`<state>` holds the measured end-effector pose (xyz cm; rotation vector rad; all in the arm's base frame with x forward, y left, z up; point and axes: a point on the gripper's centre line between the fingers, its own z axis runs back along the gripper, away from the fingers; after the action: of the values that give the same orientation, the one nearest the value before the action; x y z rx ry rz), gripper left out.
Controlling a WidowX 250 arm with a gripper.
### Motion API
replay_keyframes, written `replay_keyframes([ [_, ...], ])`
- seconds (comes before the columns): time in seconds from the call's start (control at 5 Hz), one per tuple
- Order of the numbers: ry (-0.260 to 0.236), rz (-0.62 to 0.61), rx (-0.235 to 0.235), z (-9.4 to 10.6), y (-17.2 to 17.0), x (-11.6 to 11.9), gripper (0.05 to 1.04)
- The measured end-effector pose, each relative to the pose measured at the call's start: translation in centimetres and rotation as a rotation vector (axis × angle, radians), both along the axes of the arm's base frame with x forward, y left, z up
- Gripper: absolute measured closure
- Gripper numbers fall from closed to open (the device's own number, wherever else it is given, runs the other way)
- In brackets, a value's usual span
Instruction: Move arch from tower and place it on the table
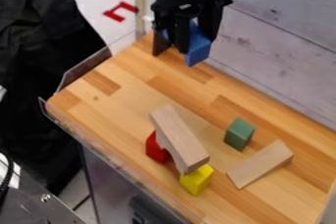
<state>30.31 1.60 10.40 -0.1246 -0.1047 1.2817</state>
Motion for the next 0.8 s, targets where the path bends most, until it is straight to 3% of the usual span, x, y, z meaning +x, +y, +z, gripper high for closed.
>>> replay_keyframes([
  [0.2,-0.002,0.107,-0.032,-1.7,1.7,0.6,0.523],
  [0.8,0.090,0.256,-0.061,-6.3,2.7,1.0,0.524],
])
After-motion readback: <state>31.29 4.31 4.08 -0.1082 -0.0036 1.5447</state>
